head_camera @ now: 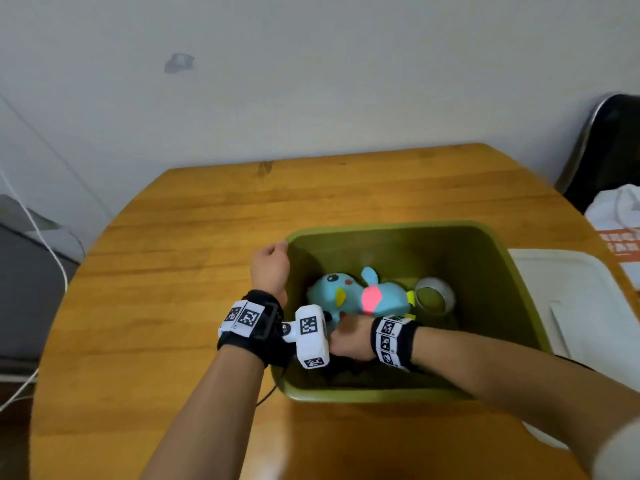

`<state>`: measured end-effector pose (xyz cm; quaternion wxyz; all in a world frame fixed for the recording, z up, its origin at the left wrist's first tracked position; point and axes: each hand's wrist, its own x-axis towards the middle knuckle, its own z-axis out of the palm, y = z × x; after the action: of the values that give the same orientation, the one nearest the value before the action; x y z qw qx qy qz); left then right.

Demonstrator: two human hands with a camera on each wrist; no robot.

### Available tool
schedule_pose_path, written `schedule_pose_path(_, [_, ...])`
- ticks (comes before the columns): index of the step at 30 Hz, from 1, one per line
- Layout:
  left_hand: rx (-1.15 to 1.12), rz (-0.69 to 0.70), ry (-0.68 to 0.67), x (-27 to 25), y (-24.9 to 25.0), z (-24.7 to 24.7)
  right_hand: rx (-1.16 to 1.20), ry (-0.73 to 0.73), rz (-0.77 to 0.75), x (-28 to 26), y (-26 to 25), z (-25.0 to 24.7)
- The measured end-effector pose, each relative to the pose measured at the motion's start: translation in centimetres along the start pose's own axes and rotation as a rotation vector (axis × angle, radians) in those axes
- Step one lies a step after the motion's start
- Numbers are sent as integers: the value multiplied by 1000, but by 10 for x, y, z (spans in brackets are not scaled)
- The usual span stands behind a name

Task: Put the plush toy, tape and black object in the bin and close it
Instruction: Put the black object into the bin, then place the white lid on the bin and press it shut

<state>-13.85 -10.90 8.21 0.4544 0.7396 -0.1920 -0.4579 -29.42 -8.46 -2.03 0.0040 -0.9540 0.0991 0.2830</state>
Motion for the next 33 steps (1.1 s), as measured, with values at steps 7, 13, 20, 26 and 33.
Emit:
schedule_pose_path(7, [81,115,85,-2,-3,1,106,24,-3,-4,2,0])
schedule_pose_path(13, [166,178,51,3,-7,1,410,302,145,-30,22,-36])
schedule_pose_path(20, [529,353,-35,7,16,20,692,671,625,-122,62,-73])
schedule_pose_path(26, [829,508,-304,-24,48,113,911,1021,1073,-192,79,-55])
schedule_pose_path(33, [1188,567,-464,-49,34,197,1004,1103,1282,-214,81,-24])
